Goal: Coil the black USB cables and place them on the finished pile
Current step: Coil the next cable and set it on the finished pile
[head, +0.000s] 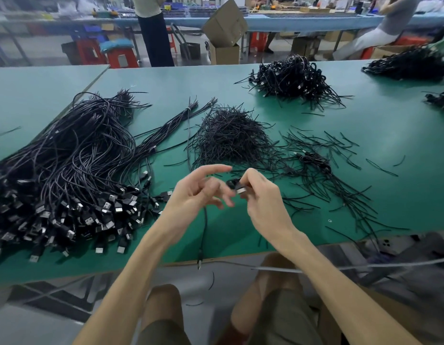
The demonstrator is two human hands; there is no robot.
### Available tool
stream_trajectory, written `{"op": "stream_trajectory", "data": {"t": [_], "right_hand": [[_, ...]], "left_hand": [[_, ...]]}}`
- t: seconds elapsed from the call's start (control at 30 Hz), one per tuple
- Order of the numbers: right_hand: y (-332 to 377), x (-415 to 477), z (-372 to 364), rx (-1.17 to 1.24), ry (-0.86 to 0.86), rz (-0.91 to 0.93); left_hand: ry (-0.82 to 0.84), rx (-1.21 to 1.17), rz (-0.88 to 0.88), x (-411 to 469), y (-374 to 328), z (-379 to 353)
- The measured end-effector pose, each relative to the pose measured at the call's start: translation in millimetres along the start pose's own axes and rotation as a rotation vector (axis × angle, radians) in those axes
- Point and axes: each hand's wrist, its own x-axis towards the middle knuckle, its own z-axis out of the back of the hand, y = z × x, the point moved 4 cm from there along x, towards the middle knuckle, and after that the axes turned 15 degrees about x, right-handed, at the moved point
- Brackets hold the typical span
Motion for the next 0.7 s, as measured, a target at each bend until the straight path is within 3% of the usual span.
{"op": "stream_trajectory", "data": {"t": [0.07,0.23,0.3,0.4,0.53,0.7], "right_hand": [[4,-1,3,0.091,-0.022,0.010],[23,2,-8,0.121,-0.017,0.148],[28,2,-8,0.158,-0.039,0.152],[27,1,-6,0.271,-0.042,0.077],[18,1,-6,0.277,-0.082,-0.042],[13,1,-6,0.352,-0.140,-0.090]], "left_hand": [[0.044,0.191,-0.080,4,-19,-2],[-0.167,0.830,-0.255,6,-40,10],[-0.063,0.862,-0.318,8,-44,10],[0.093,0.788,-0.267,6,-44,2],[-0.067,0.994,-0.216,6,-44,10],[-0.044,0.859,0.021,5,-42,1]]}}
